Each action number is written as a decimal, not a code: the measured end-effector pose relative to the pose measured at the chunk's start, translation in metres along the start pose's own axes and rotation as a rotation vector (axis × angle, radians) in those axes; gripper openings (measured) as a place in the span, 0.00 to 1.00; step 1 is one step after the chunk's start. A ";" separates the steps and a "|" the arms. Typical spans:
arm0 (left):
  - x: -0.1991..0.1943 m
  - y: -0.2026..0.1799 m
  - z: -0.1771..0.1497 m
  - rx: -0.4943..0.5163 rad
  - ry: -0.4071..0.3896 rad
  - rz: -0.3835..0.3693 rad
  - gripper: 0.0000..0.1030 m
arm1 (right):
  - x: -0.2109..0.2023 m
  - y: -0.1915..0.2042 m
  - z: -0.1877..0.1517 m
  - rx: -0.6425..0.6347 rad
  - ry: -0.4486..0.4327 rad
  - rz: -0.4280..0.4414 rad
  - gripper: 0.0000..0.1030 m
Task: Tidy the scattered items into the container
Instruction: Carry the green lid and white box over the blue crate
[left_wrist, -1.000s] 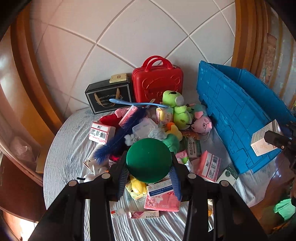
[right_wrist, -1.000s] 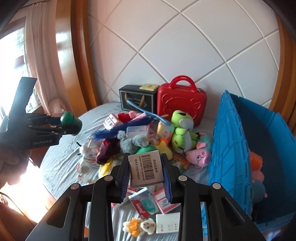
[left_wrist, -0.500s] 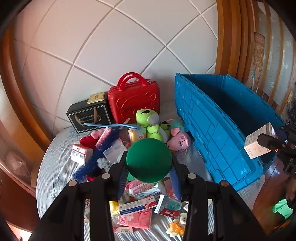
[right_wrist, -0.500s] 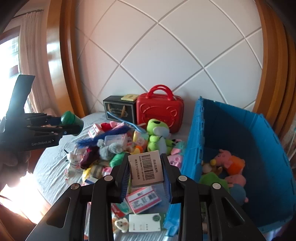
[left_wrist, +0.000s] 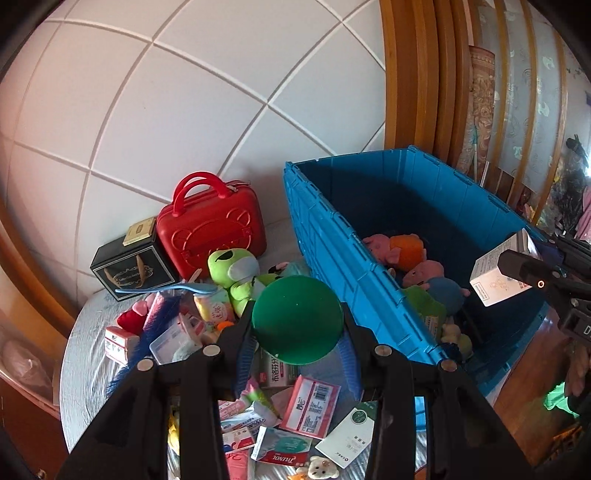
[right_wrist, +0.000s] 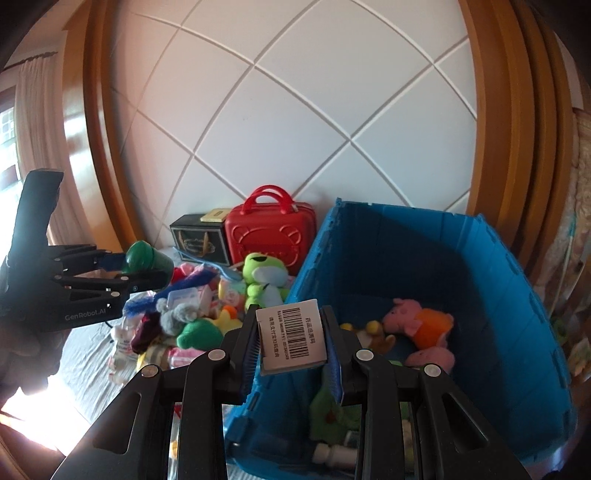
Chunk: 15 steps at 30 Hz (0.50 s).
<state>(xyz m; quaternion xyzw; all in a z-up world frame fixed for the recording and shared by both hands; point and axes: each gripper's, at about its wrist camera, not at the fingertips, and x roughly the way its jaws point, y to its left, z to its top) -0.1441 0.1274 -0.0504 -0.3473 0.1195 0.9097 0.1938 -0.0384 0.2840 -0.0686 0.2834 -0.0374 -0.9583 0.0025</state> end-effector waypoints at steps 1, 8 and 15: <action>0.002 -0.007 0.004 0.007 0.001 -0.005 0.39 | -0.001 -0.007 -0.001 0.007 -0.002 -0.005 0.30; 0.011 -0.053 0.024 0.063 -0.010 -0.051 0.39 | -0.018 -0.051 -0.007 0.056 -0.017 -0.054 0.29; 0.019 -0.099 0.040 0.117 -0.031 -0.114 0.39 | -0.035 -0.085 -0.017 0.085 -0.017 -0.118 0.29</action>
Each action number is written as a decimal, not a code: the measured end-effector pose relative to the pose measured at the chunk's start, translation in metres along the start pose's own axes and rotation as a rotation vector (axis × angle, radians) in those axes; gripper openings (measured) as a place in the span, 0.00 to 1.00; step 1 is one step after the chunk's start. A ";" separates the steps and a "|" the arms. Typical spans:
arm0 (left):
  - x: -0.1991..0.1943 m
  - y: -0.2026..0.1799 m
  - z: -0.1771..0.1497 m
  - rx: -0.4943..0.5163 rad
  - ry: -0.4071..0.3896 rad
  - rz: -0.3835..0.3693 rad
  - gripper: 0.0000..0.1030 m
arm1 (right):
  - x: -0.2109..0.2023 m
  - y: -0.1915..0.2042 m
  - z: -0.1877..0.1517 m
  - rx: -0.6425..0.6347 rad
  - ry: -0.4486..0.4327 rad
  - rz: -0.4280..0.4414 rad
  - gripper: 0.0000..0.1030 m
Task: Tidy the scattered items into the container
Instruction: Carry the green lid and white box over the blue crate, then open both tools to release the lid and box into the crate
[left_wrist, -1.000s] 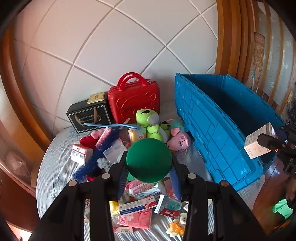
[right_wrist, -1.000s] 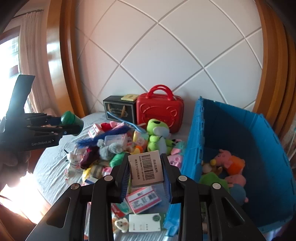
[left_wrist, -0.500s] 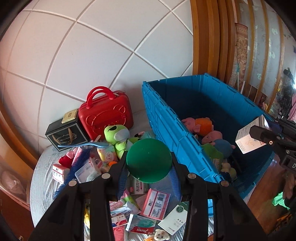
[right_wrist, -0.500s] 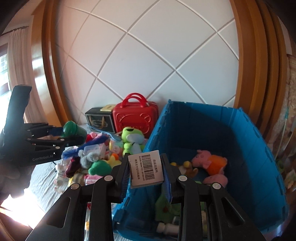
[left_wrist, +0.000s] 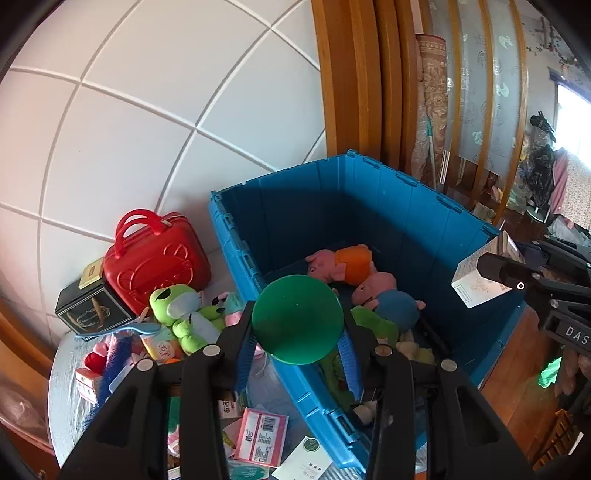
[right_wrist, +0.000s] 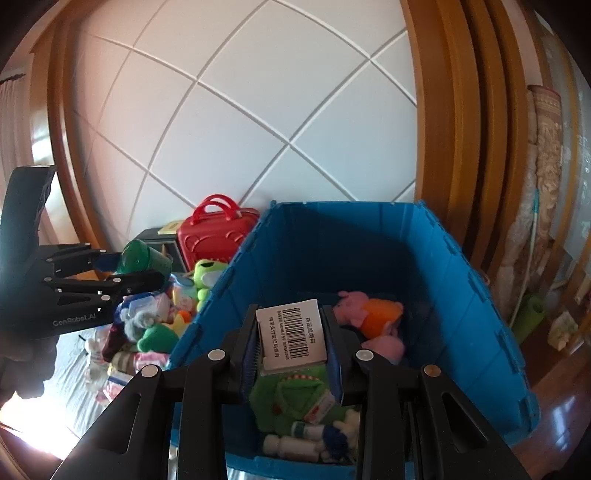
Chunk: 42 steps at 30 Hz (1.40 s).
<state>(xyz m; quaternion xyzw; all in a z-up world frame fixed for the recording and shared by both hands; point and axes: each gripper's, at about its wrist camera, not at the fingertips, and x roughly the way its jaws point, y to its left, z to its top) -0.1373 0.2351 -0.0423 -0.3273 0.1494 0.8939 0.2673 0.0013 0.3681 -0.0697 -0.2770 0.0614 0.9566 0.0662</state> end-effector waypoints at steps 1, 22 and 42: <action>0.002 -0.005 0.003 0.005 -0.003 -0.009 0.39 | -0.001 -0.004 -0.001 0.001 0.002 -0.010 0.29; 0.033 -0.065 0.035 0.115 -0.002 -0.107 0.39 | -0.019 -0.053 -0.012 0.059 0.023 -0.151 0.30; 0.035 -0.059 0.048 0.049 -0.031 -0.073 0.89 | -0.016 -0.061 -0.004 0.059 -0.016 -0.204 0.91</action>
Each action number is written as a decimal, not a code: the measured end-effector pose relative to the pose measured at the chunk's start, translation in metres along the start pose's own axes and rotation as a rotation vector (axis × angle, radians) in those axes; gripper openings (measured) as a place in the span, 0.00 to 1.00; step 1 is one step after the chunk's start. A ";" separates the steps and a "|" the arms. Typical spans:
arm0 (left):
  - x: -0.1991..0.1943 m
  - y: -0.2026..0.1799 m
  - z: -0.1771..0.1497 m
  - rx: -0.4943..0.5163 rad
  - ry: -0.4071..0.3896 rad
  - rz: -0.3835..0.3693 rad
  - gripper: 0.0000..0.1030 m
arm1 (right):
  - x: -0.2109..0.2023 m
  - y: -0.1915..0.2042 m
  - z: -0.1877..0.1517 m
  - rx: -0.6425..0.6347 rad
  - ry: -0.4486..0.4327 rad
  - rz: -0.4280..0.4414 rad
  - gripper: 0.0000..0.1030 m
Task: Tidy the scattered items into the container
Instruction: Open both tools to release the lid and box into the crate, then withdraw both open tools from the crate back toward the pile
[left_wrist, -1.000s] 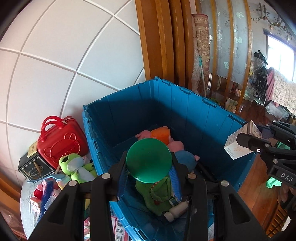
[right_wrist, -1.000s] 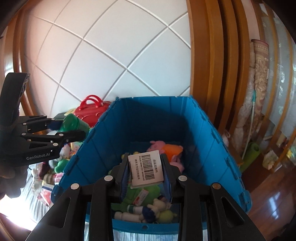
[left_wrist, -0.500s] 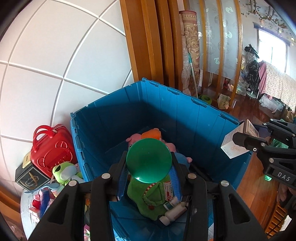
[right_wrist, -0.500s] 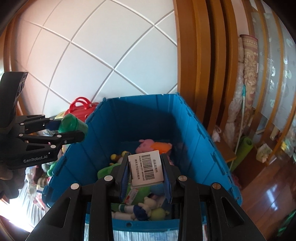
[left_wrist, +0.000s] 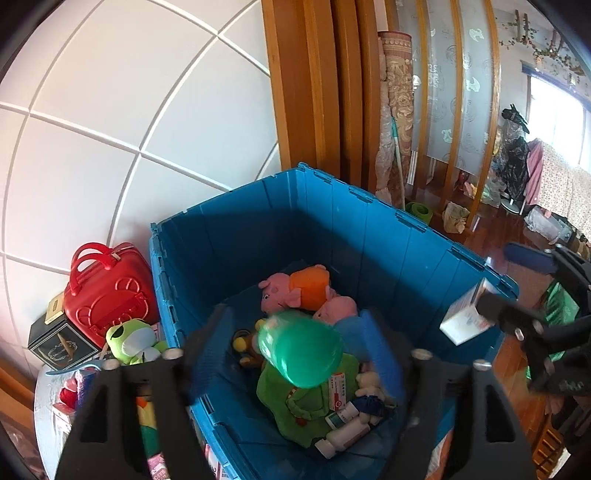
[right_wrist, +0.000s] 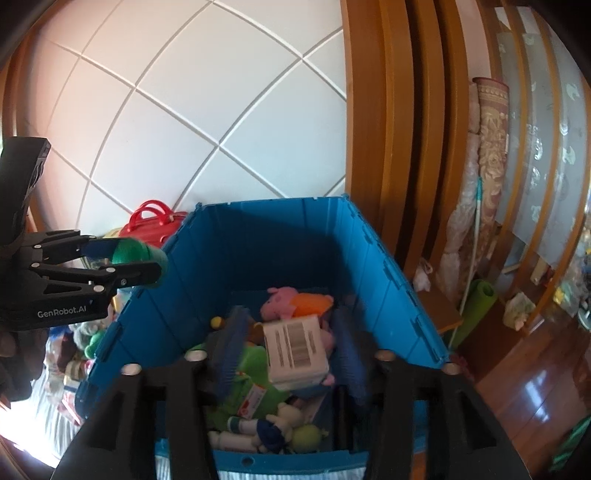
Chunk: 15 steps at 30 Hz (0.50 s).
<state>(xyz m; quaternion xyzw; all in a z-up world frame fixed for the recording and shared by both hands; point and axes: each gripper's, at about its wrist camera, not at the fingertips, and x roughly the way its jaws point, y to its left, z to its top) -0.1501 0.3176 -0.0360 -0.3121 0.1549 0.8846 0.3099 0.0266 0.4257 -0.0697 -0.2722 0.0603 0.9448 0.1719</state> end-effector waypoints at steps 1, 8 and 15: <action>-0.002 0.001 0.000 -0.009 -0.012 0.016 0.95 | -0.001 0.000 0.001 -0.001 -0.011 -0.001 0.99; -0.005 0.011 -0.001 -0.032 -0.021 0.037 0.95 | 0.007 -0.001 0.000 -0.012 -0.011 0.005 1.00; -0.010 0.026 -0.011 -0.074 -0.009 0.055 0.95 | 0.009 0.004 0.001 -0.024 -0.010 0.027 1.00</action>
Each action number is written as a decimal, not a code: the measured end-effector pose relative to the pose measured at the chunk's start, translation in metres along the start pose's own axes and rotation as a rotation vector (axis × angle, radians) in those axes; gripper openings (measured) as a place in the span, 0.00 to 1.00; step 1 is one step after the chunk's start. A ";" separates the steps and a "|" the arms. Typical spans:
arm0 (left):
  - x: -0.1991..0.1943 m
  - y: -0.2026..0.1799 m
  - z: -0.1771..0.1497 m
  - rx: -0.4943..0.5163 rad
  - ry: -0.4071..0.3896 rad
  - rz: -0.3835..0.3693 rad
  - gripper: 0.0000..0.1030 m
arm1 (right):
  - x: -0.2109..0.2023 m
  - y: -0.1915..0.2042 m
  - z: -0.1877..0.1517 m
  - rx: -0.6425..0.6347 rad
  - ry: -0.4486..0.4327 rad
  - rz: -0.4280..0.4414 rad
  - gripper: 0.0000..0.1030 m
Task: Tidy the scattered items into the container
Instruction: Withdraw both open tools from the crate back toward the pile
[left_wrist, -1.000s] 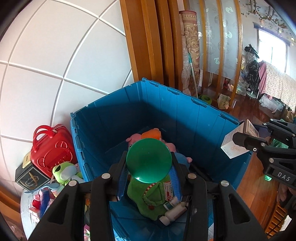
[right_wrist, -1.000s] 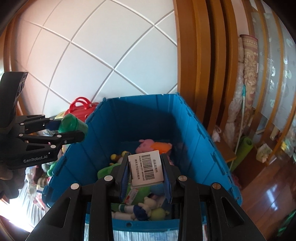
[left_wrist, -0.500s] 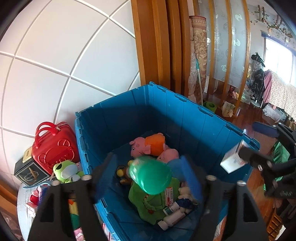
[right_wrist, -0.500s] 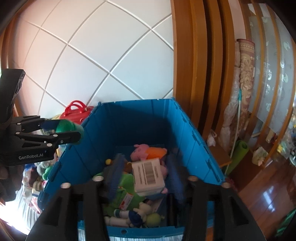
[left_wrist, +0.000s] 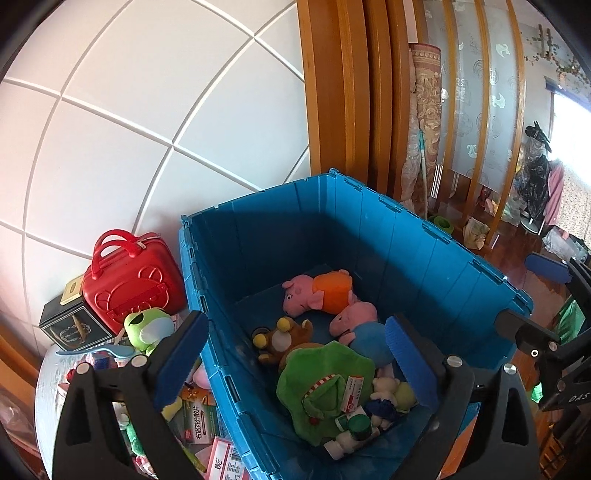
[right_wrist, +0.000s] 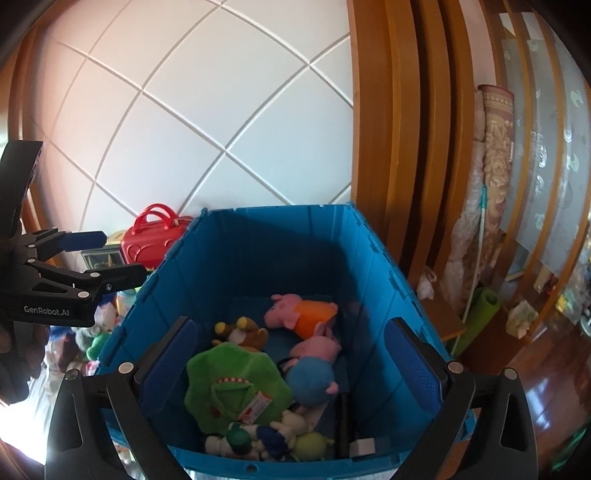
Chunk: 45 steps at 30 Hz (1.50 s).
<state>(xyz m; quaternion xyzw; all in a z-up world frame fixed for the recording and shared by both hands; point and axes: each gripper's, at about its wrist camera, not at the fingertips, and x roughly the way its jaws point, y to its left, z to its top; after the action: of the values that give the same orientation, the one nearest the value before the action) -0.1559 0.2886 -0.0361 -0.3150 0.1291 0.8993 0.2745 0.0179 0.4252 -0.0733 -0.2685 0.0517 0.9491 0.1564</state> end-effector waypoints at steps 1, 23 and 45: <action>-0.001 0.002 -0.002 -0.007 0.002 0.003 0.95 | 0.000 0.002 0.000 -0.002 0.000 0.004 1.00; -0.021 0.128 -0.119 -0.245 0.139 0.193 0.95 | 0.041 0.111 0.000 -0.139 0.064 0.243 1.00; -0.042 0.331 -0.299 -0.391 0.369 0.288 0.95 | 0.084 0.325 -0.062 -0.276 0.224 0.321 1.00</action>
<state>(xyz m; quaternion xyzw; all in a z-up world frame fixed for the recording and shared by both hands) -0.1703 -0.1196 -0.2188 -0.4983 0.0444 0.8644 0.0502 -0.1246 0.1294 -0.1649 -0.3792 -0.0194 0.9242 -0.0415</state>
